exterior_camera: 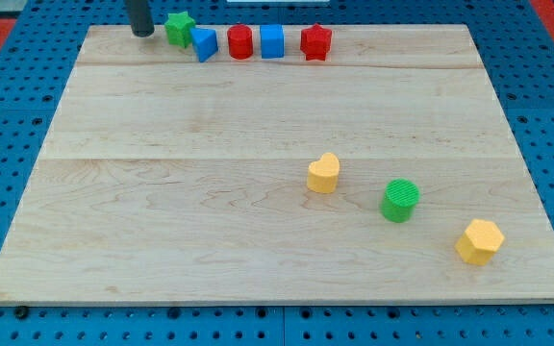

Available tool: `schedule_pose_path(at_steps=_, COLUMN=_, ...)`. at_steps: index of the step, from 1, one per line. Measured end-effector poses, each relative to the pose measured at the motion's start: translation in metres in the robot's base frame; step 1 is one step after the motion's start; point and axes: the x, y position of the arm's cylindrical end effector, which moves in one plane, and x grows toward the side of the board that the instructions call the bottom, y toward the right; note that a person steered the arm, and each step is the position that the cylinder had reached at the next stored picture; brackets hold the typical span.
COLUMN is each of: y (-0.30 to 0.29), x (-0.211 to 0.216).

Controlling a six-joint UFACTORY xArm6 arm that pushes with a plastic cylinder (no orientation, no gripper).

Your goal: Move your arm towards the yellow heart

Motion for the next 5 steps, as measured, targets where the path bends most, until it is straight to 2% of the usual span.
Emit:
schedule_pose_path(at_steps=1, y=0.0, x=0.015)
schedule_pose_path(at_steps=3, y=0.027, x=0.088)
schedule_pose_path(at_steps=4, y=0.074, x=0.111)
schedule_pose_path(at_steps=5, y=0.166, x=0.11)
